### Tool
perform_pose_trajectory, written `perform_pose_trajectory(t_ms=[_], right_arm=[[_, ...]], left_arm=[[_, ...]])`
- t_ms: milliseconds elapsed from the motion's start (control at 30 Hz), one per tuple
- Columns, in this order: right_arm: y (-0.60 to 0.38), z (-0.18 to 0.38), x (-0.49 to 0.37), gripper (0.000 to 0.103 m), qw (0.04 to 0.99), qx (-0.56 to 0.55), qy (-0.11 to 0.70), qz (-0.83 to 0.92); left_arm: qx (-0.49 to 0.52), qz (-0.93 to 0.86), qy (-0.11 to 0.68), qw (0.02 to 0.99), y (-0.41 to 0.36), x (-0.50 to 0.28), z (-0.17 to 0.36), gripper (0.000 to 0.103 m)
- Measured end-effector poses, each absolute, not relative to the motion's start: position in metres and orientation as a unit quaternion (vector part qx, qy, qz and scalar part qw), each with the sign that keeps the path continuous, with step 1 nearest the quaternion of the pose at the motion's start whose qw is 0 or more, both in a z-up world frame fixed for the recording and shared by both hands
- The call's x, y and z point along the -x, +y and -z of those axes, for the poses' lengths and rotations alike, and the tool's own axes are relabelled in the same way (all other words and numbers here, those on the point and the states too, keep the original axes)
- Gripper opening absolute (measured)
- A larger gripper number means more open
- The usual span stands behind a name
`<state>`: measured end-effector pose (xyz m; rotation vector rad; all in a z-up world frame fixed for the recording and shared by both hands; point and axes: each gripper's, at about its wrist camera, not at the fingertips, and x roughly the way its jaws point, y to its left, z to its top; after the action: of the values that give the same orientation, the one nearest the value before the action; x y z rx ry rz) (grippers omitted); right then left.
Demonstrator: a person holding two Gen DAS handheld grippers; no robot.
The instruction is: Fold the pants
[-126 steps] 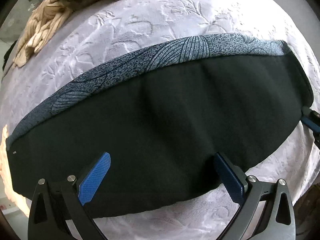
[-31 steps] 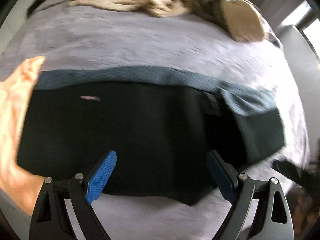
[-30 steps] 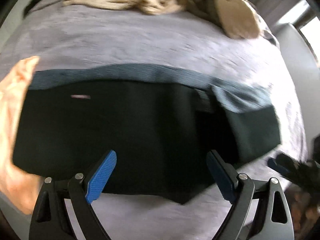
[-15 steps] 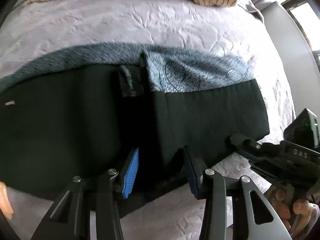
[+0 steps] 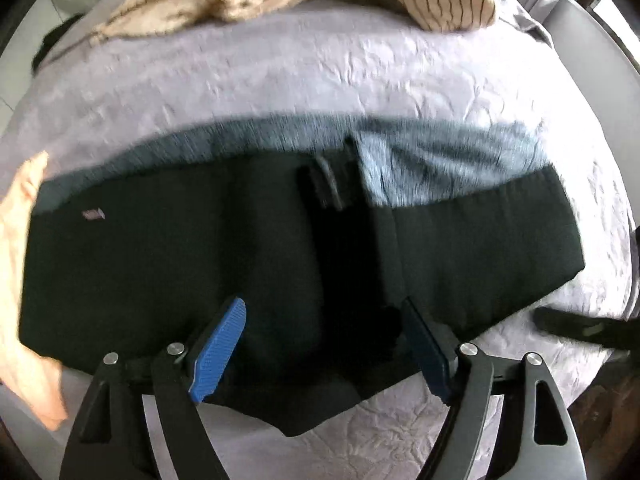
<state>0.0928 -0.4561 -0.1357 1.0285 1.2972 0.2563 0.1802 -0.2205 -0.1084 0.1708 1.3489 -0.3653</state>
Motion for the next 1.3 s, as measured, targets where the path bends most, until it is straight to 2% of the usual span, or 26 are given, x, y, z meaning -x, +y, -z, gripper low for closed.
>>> perform_pose_trajectory(t_ms=[33, 67, 133, 233, 267, 333, 467, 567, 667, 800, 1000, 1133, 1300], right_arm=[[-0.465, 0.118, -0.096, 0.032, 0.690, -0.435, 0.565, -0.125], [-0.475, 0.105, -0.099, 0.049, 0.708, -0.421, 0.553, -0.126], [-0.510, 0.082, -0.112, 0.069, 0.754, -0.400, 0.512, -0.096], [-0.558, 0.094, -0.140, 0.066, 0.769, -0.403, 0.495, -0.043], [-0.569, 0.105, -0.149, 0.058, 0.762, -0.409, 0.502, -0.030], [-0.583, 0.131, -0.163, 0.047, 0.742, -0.430, 0.514, -0.026], [-0.591, 0.184, -0.175, 0.039, 0.687, -0.479, 0.545, -0.043], [-0.592, 0.179, -0.169, 0.034, 0.674, -0.521, 0.521, -0.060], [-0.582, 0.158, -0.173, 0.034, 0.698, -0.477, 0.529, -0.073], [-0.556, 0.162, -0.193, 0.035, 0.748, -0.302, 0.591, 0.004], [-0.532, 0.134, -0.192, 0.045, 0.763, -0.260, 0.591, 0.017], [-0.527, 0.115, -0.168, 0.055, 0.764, -0.244, 0.597, 0.015], [-0.520, 0.100, -0.129, 0.061, 0.755, -0.250, 0.606, 0.015]], left_arm=[[-0.075, 0.167, 0.614, 0.768, -0.222, -0.184, 0.101, 0.081], [-0.071, 0.167, 0.610, 0.771, -0.222, -0.188, 0.095, 0.081], [-0.072, 0.163, 0.600, 0.780, -0.233, -0.198, 0.085, 0.081], [-0.074, 0.175, 0.592, 0.783, -0.252, -0.209, 0.081, 0.081], [-0.076, 0.180, 0.593, 0.781, -0.262, -0.214, 0.086, 0.081], [-0.080, 0.185, 0.591, 0.781, -0.283, -0.223, 0.096, 0.081], [-0.101, 0.171, 0.609, 0.767, -0.302, -0.224, 0.127, 0.081], [-0.105, 0.158, 0.625, 0.758, -0.289, -0.218, 0.141, 0.081], [-0.080, 0.151, 0.643, 0.747, -0.271, -0.214, 0.154, 0.083], [-0.101, 0.153, 0.642, 0.745, -0.273, -0.211, 0.154, 0.083], [-0.118, 0.131, 0.642, 0.746, -0.273, -0.204, 0.137, 0.083], [-0.124, 0.126, 0.642, 0.746, -0.270, -0.193, 0.123, 0.083], [-0.129, 0.125, 0.638, 0.749, -0.269, -0.177, 0.100, 0.083]])
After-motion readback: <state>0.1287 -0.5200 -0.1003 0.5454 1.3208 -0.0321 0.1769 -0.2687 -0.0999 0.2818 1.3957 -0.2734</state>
